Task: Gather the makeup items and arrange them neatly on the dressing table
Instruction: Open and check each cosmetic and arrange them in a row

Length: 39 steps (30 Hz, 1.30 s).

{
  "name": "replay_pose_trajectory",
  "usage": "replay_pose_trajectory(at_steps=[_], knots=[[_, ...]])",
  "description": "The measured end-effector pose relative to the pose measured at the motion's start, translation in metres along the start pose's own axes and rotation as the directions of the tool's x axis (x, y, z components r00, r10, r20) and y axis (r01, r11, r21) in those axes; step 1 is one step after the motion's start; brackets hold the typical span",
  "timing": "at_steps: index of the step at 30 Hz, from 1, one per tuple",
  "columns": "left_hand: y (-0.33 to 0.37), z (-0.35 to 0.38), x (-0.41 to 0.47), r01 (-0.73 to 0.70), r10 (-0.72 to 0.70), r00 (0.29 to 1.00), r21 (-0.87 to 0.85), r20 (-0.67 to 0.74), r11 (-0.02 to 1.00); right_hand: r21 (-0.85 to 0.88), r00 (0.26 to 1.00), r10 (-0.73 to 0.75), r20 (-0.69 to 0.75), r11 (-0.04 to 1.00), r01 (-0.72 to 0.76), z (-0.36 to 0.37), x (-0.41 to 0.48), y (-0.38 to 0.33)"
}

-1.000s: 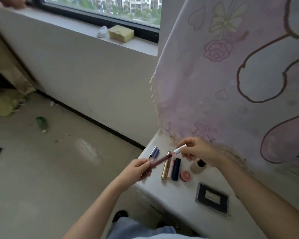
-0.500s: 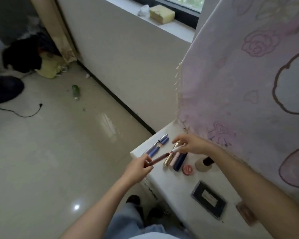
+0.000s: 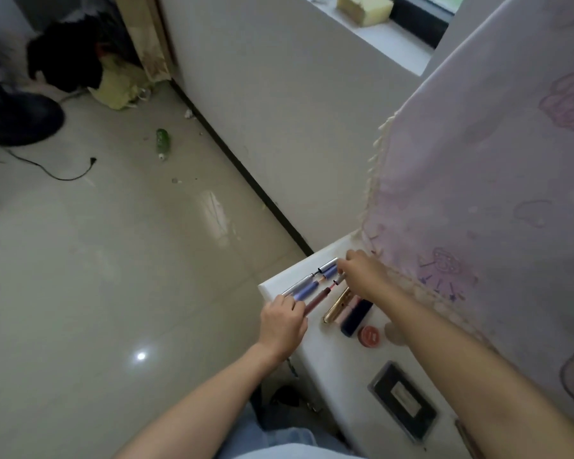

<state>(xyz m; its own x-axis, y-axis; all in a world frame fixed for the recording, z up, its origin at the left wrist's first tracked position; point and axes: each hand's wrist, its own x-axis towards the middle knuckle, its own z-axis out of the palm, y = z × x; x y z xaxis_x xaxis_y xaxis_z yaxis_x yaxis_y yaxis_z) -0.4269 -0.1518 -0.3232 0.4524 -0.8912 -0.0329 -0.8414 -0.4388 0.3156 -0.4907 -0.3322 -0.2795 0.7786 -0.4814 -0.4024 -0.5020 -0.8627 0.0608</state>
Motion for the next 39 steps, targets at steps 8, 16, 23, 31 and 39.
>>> replay_pose_trajectory(at_steps=[8, 16, 23, 31, 39], knots=[[-0.003, 0.016, 0.004, -0.044, 0.048, 0.996, 0.047, -0.077, 0.998, -0.004, 0.998, -0.015, -0.054, 1.000, 0.015, 0.009, 0.008, -0.003], [-0.003, 0.025, 0.004, -0.047, 0.056, 0.991, 0.083, -0.117, 0.995, -0.045, 0.998, -0.058, -0.031, 0.997, 0.056, 0.013, 0.008, 0.000], [-0.005, 0.035, 0.006, -0.101, 0.124, 0.983, 0.164, -0.137, 0.981, -0.038, 0.999, -0.038, -0.019, 0.999, 0.037, 0.013, 0.007, 0.001], [-0.006, 0.039, 0.007, -0.102, 0.144, 0.973, 0.221, -0.180, 0.970, -0.029, 1.000, -0.022, 0.005, 0.999, 0.022, 0.017, 0.007, 0.000], [-0.008, 0.040, 0.007, -0.085, 0.130, 0.971, 0.218, -0.200, 0.972, -0.028, 1.000, -0.005, 0.010, 1.000, 0.006, 0.019, 0.010, -0.001]])
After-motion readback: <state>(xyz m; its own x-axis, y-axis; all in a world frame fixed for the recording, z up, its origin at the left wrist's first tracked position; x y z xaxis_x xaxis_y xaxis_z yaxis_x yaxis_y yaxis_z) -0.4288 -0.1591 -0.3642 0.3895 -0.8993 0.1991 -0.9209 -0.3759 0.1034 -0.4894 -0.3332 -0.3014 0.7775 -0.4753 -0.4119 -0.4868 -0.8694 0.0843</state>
